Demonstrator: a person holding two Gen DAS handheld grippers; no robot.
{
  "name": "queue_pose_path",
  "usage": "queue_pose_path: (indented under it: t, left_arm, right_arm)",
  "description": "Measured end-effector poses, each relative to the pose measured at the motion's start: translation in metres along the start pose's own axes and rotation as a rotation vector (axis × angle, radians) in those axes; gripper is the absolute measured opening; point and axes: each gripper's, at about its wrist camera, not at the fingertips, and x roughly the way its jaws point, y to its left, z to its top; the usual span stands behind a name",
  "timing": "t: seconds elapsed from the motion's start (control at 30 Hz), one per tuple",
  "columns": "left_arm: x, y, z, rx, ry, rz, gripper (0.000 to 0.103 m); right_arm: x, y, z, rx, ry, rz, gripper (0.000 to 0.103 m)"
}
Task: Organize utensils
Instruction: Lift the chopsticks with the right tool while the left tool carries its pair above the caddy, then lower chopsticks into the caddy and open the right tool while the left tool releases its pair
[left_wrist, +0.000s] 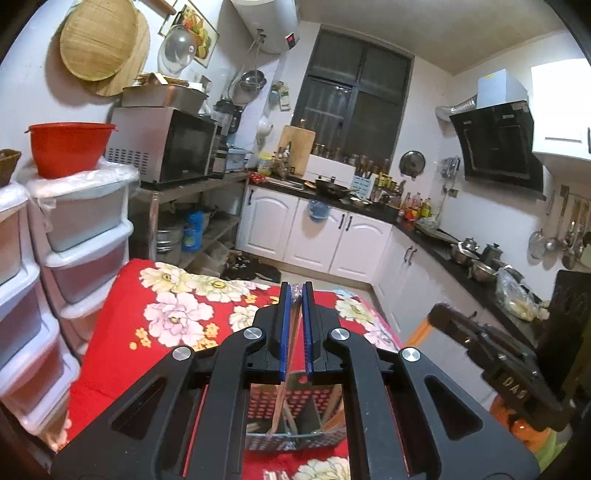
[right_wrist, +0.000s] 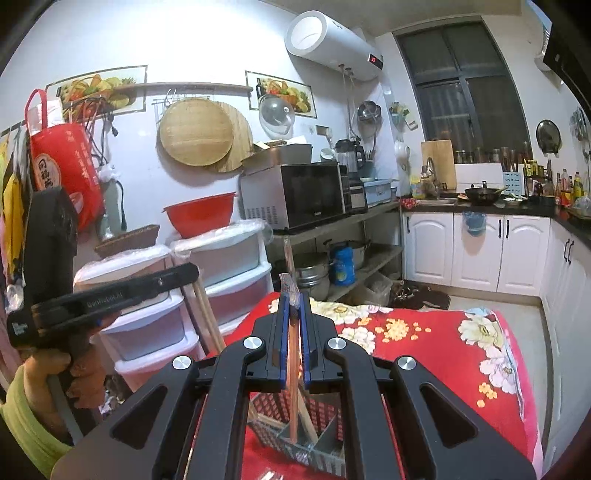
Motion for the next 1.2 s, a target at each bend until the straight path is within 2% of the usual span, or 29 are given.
queue_pose_path:
  t: [0.53,0.87,1.2]
  left_arm:
    - [0.052,0.031,0.006,-0.063,0.002,0.053,0.002]
    - [0.081,0.039,-0.019,-0.075,0.043,0.052,0.002]
    - [0.089,0.037,-0.048,-0.063,0.082,0.035,0.002]
  right_arm:
    - [0.037,-0.013,0.018,0.008,0.021,-0.028,0.006]
    - [0.072,-0.027,-0.009,0.022,0.106,-0.04,0.006]
    - [0.09,-0.031,-0.038,0.046,0.169,-0.015,0.006]
